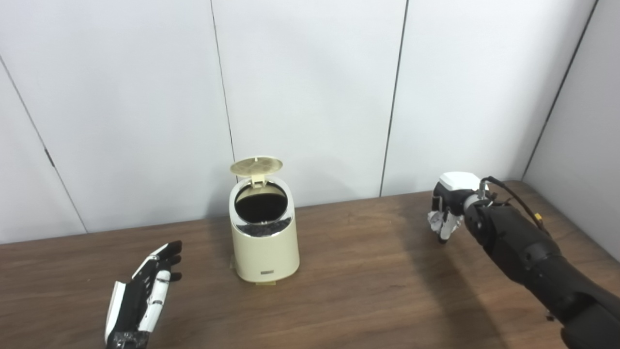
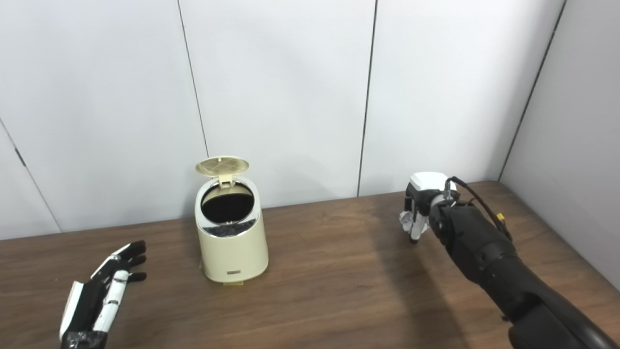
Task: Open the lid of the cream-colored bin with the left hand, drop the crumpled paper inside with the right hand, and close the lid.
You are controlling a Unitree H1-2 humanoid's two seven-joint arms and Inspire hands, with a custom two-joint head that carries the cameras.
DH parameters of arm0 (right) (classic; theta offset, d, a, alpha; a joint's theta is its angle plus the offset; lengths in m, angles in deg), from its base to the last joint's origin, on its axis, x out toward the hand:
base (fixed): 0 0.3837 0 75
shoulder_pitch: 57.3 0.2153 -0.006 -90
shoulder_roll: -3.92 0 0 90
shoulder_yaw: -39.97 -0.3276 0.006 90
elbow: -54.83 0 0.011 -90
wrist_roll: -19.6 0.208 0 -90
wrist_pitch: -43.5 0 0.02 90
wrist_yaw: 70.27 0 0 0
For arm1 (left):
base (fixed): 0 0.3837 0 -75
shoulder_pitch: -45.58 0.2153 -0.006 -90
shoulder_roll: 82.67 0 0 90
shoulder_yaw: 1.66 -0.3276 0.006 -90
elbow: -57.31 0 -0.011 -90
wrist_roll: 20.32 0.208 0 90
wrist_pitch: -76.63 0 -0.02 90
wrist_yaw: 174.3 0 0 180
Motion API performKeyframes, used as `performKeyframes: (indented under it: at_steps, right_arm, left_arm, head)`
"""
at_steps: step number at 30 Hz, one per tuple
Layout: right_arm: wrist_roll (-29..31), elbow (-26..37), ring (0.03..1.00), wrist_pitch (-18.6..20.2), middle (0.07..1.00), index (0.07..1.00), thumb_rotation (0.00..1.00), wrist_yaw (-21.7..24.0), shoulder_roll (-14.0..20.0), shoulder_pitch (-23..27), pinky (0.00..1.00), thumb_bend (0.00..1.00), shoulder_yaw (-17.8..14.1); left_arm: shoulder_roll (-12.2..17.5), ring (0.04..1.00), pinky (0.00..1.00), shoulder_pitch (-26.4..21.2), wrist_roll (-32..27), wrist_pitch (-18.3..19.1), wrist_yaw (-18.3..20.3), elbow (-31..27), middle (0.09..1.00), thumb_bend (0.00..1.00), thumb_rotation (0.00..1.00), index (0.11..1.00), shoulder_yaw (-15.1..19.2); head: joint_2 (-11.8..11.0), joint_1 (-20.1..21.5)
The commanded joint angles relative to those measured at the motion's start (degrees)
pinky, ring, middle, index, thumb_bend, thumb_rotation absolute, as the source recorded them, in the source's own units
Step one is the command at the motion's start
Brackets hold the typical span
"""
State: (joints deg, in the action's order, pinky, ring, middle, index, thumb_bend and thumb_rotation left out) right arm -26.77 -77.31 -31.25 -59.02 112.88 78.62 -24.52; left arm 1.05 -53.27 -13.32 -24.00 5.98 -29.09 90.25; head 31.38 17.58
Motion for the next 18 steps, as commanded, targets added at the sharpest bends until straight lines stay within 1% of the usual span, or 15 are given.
performKeyframes:
  at_steps: [1,3,4,5,6,7,10,12,13,14,15,18]
  right_arm:
    - [-0.2,2.1,0.420,0.6,0.445,0.491,0.00,0.3,1.4,2.3,0.34,0.53,-0.4]
    - [-0.1,4.7,0.453,1.3,0.480,0.485,0.00,2.1,1.8,2.0,0.37,0.53,-0.7]
    - [0.1,5.7,0.456,1.3,0.485,0.485,0.00,2.8,2.0,2.0,0.37,0.53,-1.0]
    - [0.4,5.9,0.450,1.2,0.482,0.485,0.00,3.3,2.1,2.1,0.36,0.53,-1.2]
    - [0.6,6.2,0.419,1.2,0.450,0.488,0.00,3.9,2.1,2.3,0.33,0.53,-1.3]
    - [0.3,6.8,0.414,1.4,0.448,0.487,0.00,4.6,2.2,2.5,0.32,0.53,-1.2]
    - [-0.4,8.4,0.426,1.9,0.466,0.485,0.00,6.5,2.4,3.0,0.35,0.53,-0.9]
    - [-0.5,9.1,0.395,1.7,0.447,0.484,0.00,7.7,2.5,3.4,0.30,0.53,-0.8]
    - [-0.4,9.5,0.415,1.4,0.471,0.483,0.00,8.4,2.6,3.6,0.32,0.53,-0.8]
    - [-0.3,10.0,0.388,0.8,0.450,0.482,0.00,8.7,2.7,3.6,0.28,0.53,-0.8]
    - [-0.4,10.6,0.345,0.1,0.465,0.482,0.00,9.0,2.9,3.7,0.25,0.53,-0.7]
    - [-1.2,13.5,0.330,-0.3,0.474,0.482,0.00,10.4,3.3,3.8,0.24,0.53,-0.5]
  left_arm:
    - [0.3,0.829,0.72,-1.8,-0.1,-1.0,-0.3,-1.7,0.847,0.21,0.84,0.849,0.1]
    - [0.3,0.826,0.72,-1.9,-0.1,-1.3,-0.3,-1.4,0.844,0.21,0.83,0.846,0.1]
    - [0.3,0.826,0.72,-2.0,-0.1,-1.4,-0.3,-1.4,0.844,0.20,0.83,0.847,0.1]
    - [0.2,0.825,0.71,-2.0,-0.1,-1.3,-0.3,-1.4,0.844,0.20,0.83,0.847,0.1]
    - [0.2,0.822,0.71,-2.1,-0.2,-1.3,-0.3,-1.4,0.843,0.20,0.83,0.845,0.1]
    - [0.2,0.819,0.70,-2.1,0.1,-1.4,-0.4,-1.3,0.842,0.20,0.82,0.842,0.0]
    - [0.1,0.814,0.70,-2.2,0.3,-1.3,-0.5,-1.3,0.839,0.21,0.81,0.838,-0.1]
    - [0.1,0.822,0.71,-2.2,0.3,-1.1,-0.4,-1.3,0.845,0.21,0.81,0.844,-0.1]
    - [0.0,0.824,0.71,-2.2,0.2,-1.1,-0.4,-1.3,0.847,0.21,0.82,0.845,-0.1]
    - [0.0,0.826,0.71,-2.2,-0.1,-1.0,-0.3,-1.3,0.848,0.21,0.82,0.846,-0.1]
    - [-0.1,0.826,0.71,-2.2,-0.2,-1.0,-0.3,-1.4,0.848,0.21,0.81,0.845,-0.1]
    - [-0.2,0.820,0.71,-2.1,0.1,-1.1,-0.4,-1.4,0.840,0.22,0.81,0.840,-0.1]
  head:
    - [0.1,0.0]
    - [0.1,0.1]
    - [0.1,0.0]
    - [0.1,0.0]
    - [0.0,0.0]
    - [0.0,0.0]
    - [0.0,-0.1]
    - [0.0,-0.2]
    - [-0.1,-0.2]
    - [-0.1,-0.2]
    - [-0.1,-0.3]
    - [-0.1,-0.3]
